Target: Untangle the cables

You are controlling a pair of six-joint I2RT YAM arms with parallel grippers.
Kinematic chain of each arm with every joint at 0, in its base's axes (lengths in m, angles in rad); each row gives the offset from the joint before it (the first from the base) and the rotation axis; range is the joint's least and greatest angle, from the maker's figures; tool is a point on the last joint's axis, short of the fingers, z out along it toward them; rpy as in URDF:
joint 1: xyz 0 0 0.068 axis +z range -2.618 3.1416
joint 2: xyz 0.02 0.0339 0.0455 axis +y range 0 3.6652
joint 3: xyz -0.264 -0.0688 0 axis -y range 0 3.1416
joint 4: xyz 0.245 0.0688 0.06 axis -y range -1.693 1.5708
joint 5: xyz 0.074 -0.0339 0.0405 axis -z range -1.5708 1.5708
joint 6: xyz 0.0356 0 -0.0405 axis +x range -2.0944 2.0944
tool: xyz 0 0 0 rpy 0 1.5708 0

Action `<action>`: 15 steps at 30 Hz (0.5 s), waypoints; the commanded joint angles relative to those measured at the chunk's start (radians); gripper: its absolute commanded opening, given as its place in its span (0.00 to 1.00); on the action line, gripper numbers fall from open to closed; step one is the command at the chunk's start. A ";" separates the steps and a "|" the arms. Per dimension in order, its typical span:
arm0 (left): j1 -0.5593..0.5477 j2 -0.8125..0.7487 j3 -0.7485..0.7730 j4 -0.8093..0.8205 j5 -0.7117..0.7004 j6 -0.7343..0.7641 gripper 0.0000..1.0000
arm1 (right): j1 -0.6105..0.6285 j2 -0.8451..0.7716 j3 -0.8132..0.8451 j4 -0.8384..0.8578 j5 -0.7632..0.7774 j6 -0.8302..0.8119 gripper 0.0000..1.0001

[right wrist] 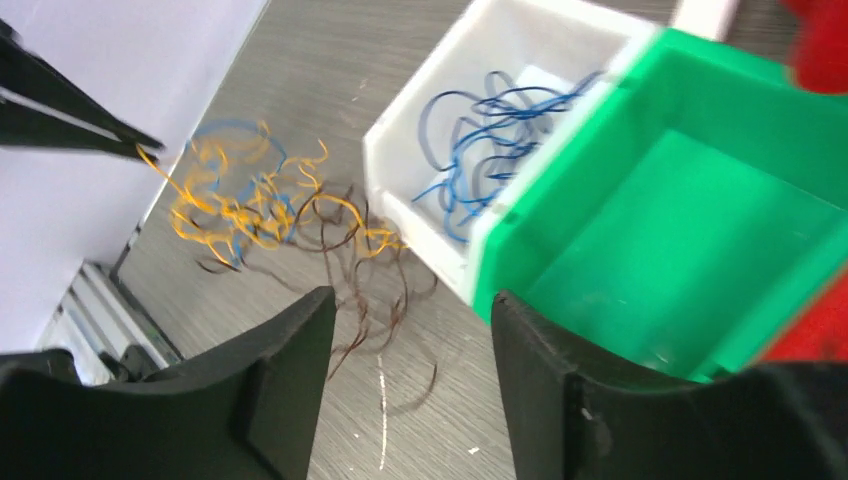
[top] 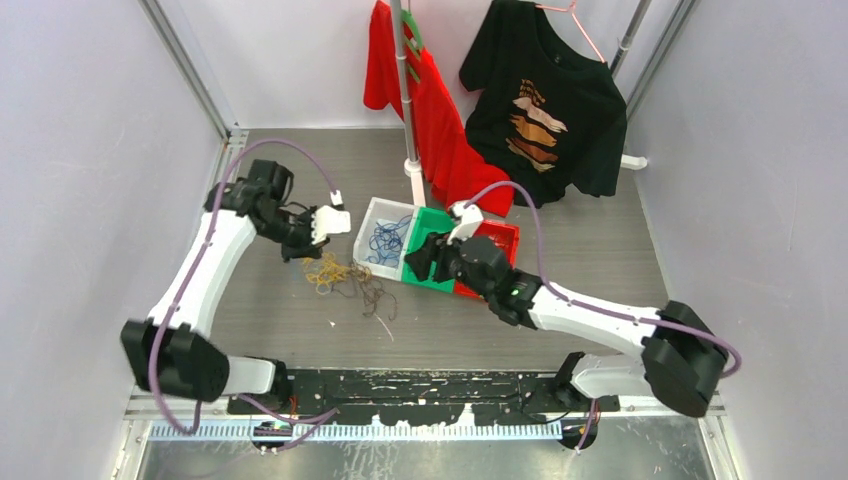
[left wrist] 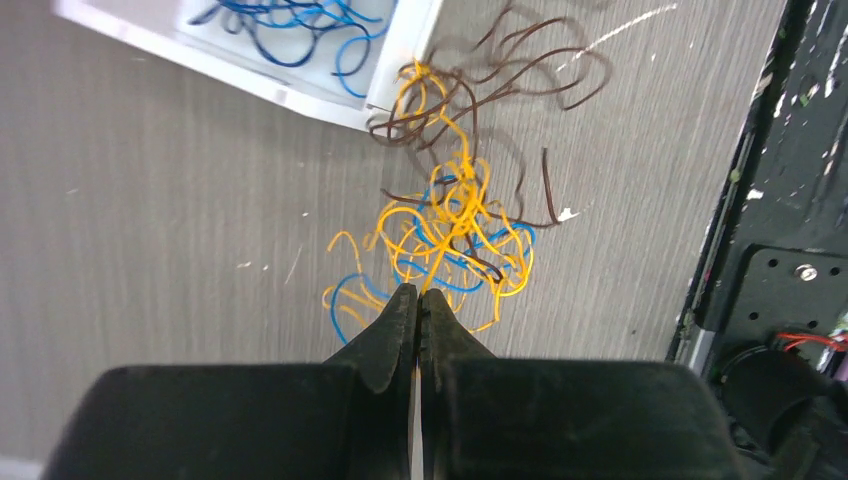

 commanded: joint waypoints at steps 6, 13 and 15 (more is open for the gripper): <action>-0.005 -0.204 0.075 -0.088 -0.026 -0.283 0.00 | 0.182 0.227 0.152 0.450 -0.032 -0.253 0.76; -0.005 -0.234 0.116 -0.129 -0.001 -0.396 0.00 | 0.248 0.352 0.238 0.594 -0.102 -0.298 0.79; -0.005 -0.241 0.134 -0.143 0.013 -0.420 0.00 | 0.256 0.386 0.263 0.600 -0.104 -0.309 0.78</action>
